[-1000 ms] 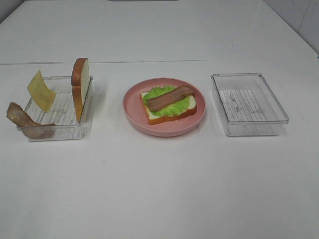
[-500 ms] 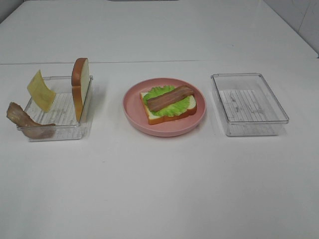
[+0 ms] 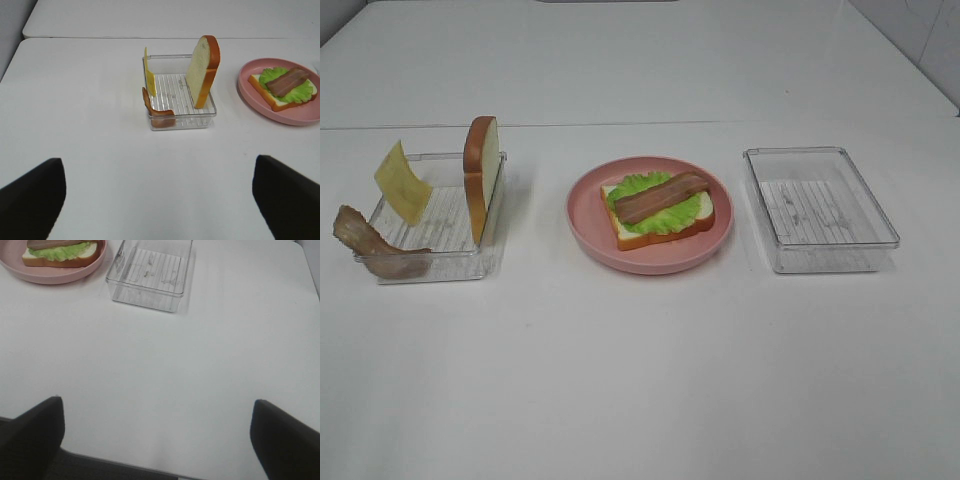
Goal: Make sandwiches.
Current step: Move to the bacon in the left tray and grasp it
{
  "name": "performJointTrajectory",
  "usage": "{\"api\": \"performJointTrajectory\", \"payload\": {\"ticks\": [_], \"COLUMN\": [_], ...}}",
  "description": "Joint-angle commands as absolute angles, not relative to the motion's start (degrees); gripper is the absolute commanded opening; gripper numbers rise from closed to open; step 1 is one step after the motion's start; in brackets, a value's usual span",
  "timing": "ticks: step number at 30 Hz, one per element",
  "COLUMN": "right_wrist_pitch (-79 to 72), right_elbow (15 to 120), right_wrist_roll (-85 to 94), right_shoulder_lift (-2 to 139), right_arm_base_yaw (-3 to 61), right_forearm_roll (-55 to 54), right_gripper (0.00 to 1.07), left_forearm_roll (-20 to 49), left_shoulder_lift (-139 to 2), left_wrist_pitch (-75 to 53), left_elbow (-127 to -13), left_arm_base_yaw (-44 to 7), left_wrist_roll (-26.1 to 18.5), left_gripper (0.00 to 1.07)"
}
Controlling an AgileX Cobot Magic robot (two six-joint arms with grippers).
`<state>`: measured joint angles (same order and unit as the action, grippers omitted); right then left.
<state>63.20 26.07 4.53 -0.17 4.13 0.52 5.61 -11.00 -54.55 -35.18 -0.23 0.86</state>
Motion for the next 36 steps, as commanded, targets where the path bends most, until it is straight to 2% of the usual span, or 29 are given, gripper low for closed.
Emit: {"api": "performJointTrajectory", "payload": {"ticks": [1, 14, 16, 36], "right_wrist_pitch": [63.0, 63.0, 63.0, 63.0], "right_elbow": [26.0, 26.0, 26.0, 26.0], "right_wrist_roll": [4.8, 4.8, 4.8, 4.8], "right_shoulder_lift": [-2.3, -2.3, -2.2, -2.2], "right_arm_base_yaw": [3.8, 3.8, 3.8, 3.8], "right_forearm_roll": [0.5, 0.5, 0.5, 0.5], "right_gripper": [0.99, 0.99, 0.99, 0.98], "left_forearm_roll": [5.7, 2.8, 1.8, 1.1], "left_shoulder_lift": [-19.5, -42.9, -50.1, -80.3], "left_wrist_pitch": [-51.6, -49.3, -49.3, -45.6], "left_elbow": [-38.2, -47.3, -50.0, -59.1], "left_arm_base_yaw": [-0.1, -0.1, -0.1, -0.1], "left_wrist_roll": [1.4, 1.4, 1.4, 1.5], "left_gripper": [0.93, 0.93, 0.93, 0.93]}}
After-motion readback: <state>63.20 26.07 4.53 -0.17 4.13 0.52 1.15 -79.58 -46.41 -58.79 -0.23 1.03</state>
